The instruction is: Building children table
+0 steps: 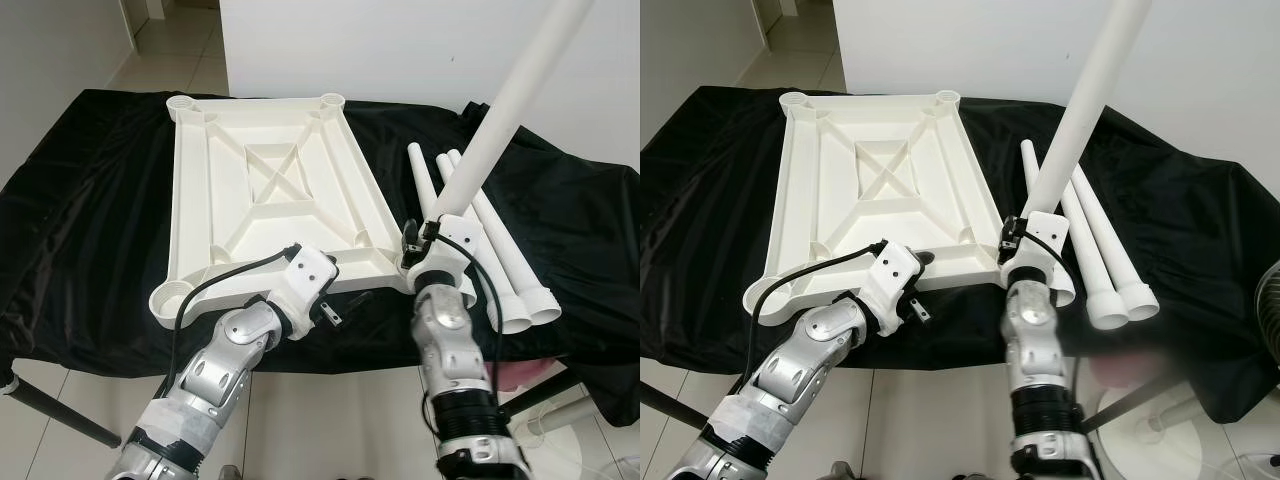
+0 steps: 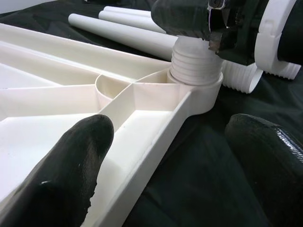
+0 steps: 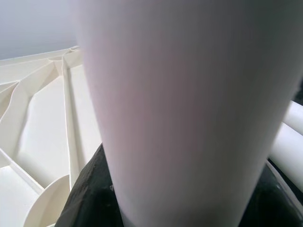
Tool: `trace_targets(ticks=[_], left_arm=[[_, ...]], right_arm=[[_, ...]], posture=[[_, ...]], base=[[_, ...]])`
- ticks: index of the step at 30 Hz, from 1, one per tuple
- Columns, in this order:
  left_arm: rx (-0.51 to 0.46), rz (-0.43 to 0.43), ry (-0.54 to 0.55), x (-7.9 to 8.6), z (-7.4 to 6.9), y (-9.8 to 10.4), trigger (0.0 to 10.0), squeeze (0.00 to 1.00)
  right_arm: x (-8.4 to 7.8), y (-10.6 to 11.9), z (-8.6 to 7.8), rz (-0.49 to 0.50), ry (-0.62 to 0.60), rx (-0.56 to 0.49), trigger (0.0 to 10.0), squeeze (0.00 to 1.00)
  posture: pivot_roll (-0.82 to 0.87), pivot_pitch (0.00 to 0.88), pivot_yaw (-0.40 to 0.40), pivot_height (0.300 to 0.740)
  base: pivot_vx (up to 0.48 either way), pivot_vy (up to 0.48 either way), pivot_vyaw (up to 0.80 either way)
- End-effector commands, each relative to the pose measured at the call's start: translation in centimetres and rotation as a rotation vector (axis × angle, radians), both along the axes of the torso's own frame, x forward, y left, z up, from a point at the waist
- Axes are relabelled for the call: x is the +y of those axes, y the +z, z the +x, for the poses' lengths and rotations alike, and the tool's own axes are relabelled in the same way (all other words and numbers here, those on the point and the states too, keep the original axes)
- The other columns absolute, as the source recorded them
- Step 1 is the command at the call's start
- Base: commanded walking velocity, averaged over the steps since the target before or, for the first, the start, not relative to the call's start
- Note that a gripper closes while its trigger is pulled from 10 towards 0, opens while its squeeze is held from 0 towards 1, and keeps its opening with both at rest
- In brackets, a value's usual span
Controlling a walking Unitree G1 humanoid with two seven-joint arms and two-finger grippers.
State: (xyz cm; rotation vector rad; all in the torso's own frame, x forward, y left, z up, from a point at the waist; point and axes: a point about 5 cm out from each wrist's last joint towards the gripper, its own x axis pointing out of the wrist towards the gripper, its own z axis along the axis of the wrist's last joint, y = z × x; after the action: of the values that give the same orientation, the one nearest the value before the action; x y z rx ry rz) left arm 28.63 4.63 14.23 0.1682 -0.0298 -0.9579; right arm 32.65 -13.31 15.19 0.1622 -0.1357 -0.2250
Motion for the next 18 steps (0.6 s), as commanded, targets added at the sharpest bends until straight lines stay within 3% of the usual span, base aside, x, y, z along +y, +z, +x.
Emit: trace_targets(ticks=[1, 13, 14, 15, 18], left_arm=[[0.0, 0.016, -0.05, -0.5, -0.2, -0.2, 10.0, 0.0], [-0.006, 0.015, -0.028, -0.1, 0.0, -0.2, 10.0, 0.0], [-0.006, 0.015, -0.026, 0.0, 0.0, -0.2, 10.0, 0.0], [-0.009, 0.016, -0.024, 0.0, 0.0, -0.2, 10.0, 0.0], [-0.016, 0.018, -0.02, -0.1, 0.0, -0.2, 10.0, 0.0]], right_arm=[[0.4, -2.0, -0.5, 0.066, 0.027, 0.082, 10.0, 0.0], [-0.6, -1.0, -0.5, 0.054, 0.035, 0.05, 10.0, 0.0], [-0.6, -0.9, -0.5, 0.059, 0.046, 0.046, 10.0, 0.79], [-0.7, -0.8, -0.5, 0.059, 0.063, 0.035, 10.0, 1.0], [-0.8, -0.6, -0.5, 0.05, 0.115, 0.012, 10.0, 1.0]], posture=[[-0.04, 0.06, -0.014, 0.74], [-0.02, 0.056, -0.025, 0.74], [-0.02, 0.052, -0.029, 0.74], [-0.01, 0.051, -0.034, 0.74], [-0.01, 0.044, -0.037, 0.74]], base=[[0.0, 0.0, 0.0], [0.0, 0.0, 0.0], [0.0, 0.0, 0.0], [0.0, 0.0, 0.0], [0.0, 0.0, 0.0]])
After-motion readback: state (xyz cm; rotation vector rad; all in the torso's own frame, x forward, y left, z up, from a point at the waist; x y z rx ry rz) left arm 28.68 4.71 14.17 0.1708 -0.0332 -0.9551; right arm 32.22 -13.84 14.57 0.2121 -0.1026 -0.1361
